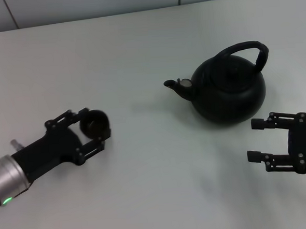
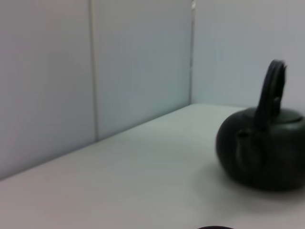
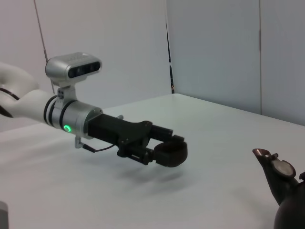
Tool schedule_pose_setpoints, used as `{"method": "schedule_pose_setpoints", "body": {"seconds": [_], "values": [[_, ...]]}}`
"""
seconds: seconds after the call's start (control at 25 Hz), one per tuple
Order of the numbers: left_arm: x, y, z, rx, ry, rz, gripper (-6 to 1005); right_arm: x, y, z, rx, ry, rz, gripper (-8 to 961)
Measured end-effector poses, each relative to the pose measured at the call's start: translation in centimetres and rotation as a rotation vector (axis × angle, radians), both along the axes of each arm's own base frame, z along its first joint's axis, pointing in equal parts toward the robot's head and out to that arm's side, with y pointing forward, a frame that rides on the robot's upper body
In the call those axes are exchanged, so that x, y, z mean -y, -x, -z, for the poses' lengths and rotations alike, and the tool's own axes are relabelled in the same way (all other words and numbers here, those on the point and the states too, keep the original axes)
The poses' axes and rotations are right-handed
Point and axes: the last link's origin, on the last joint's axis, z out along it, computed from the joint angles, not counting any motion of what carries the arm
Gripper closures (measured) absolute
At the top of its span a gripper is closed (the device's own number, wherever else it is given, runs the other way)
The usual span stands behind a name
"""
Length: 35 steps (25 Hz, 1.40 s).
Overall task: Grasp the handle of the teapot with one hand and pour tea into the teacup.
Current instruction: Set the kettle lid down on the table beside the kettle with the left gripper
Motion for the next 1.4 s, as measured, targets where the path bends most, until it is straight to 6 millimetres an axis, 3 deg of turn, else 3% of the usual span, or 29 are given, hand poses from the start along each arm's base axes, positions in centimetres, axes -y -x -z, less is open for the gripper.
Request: {"method": "schedule_pose_setpoints", "body": {"seconds": [0.36,0.72,1.4], "values": [[-1.7,-3.2,1.6,0.0,0.071,0.082,313,-0.1,0.1,0.0,0.001,0.0,-0.004,221],[-2.8,-4.9,3.0,-0.022,0.089,0.103,312,-0.1,0.1,0.0,0.001,-0.001,-0.003,221],[-2.6,-3.8,4.5,-0.085,0.039,0.019,312,-0.4,0.2,0.0,0.002,-0.001,-0.012,221]]}}
